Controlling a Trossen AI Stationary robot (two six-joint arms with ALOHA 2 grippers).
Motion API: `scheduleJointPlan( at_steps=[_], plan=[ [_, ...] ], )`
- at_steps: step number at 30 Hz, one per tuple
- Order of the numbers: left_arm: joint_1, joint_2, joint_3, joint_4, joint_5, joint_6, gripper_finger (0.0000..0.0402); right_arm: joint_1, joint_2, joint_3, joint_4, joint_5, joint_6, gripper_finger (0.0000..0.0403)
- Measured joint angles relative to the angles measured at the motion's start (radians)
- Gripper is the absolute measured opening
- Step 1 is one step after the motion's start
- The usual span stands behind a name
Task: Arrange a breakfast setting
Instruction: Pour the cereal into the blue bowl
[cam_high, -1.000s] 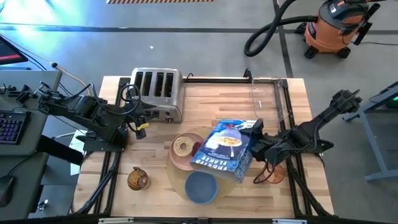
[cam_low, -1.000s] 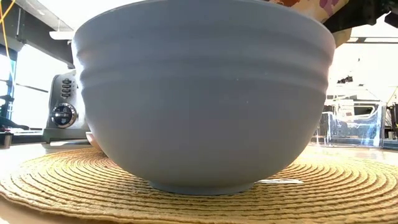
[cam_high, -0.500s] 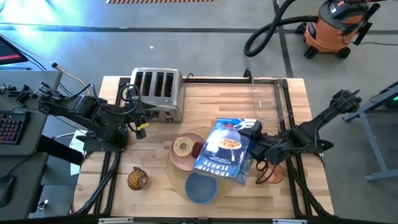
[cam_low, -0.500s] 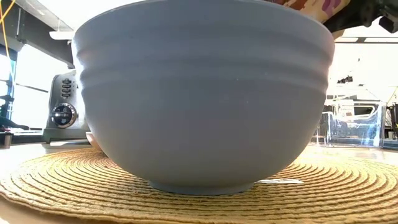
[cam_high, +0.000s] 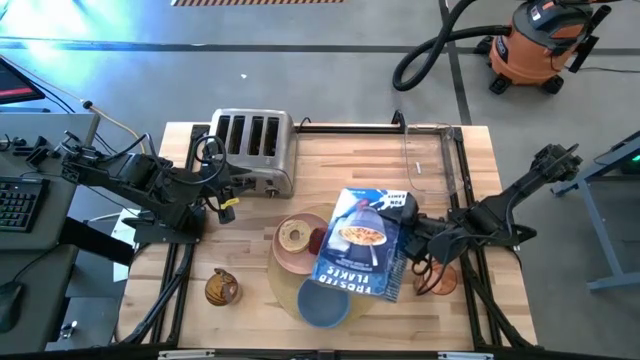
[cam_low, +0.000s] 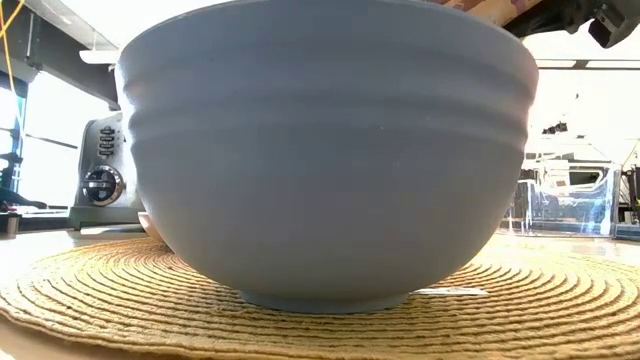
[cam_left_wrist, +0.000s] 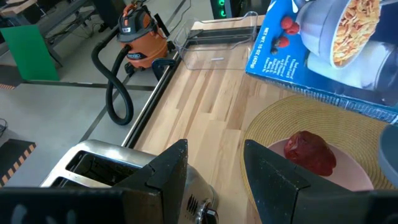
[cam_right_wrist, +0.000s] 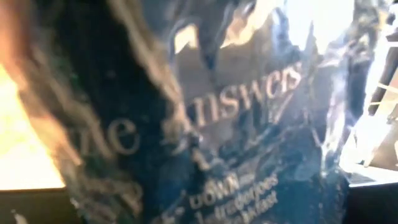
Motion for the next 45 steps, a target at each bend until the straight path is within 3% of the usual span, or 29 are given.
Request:
scheduleJointPlan(
  at_steps=[19,45],
  plan=[
    [0.000,0.000,0.000,0.000,0.000,0.000,0.0149,0.000,0.078,0.000,0.063,0.006,-0.118,0.0249],
    [0.000,0.000,0.000,0.000,0.000,0.000,0.0149,0.001,0.080,0.000,0.152,0.003,-0.368,0.0245]
  ],
)
